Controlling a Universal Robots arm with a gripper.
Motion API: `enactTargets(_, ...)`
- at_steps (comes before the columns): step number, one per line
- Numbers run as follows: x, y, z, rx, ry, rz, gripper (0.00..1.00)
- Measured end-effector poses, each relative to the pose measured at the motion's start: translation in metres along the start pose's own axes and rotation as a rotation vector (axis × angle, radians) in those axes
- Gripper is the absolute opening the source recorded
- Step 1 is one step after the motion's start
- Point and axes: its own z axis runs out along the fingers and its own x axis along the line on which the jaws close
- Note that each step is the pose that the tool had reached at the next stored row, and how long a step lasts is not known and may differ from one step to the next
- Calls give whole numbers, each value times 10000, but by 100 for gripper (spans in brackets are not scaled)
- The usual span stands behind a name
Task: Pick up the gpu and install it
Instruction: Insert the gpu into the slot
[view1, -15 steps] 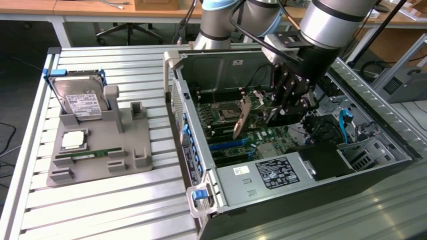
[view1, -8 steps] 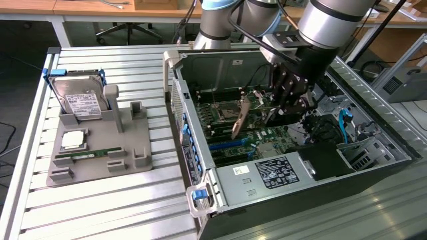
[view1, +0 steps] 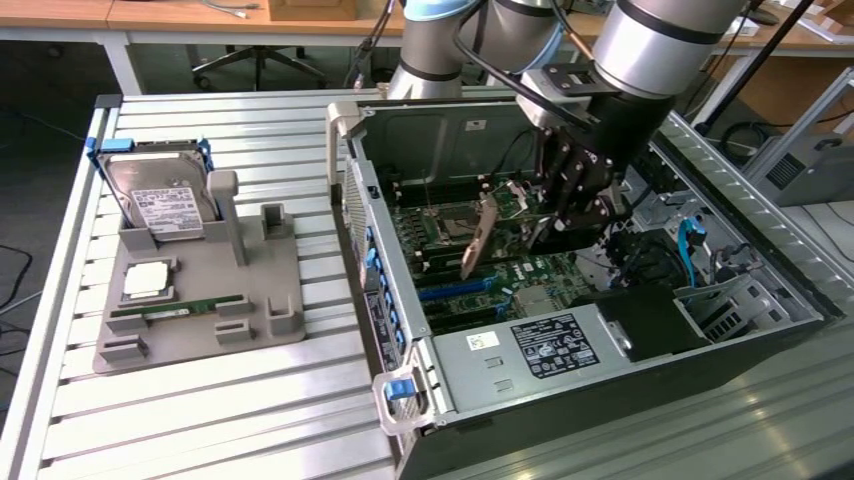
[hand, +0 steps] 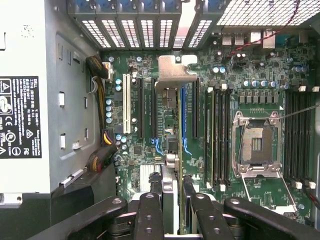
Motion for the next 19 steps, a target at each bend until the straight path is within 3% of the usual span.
enactTargets(19,3,57,7,0,0,0,27)
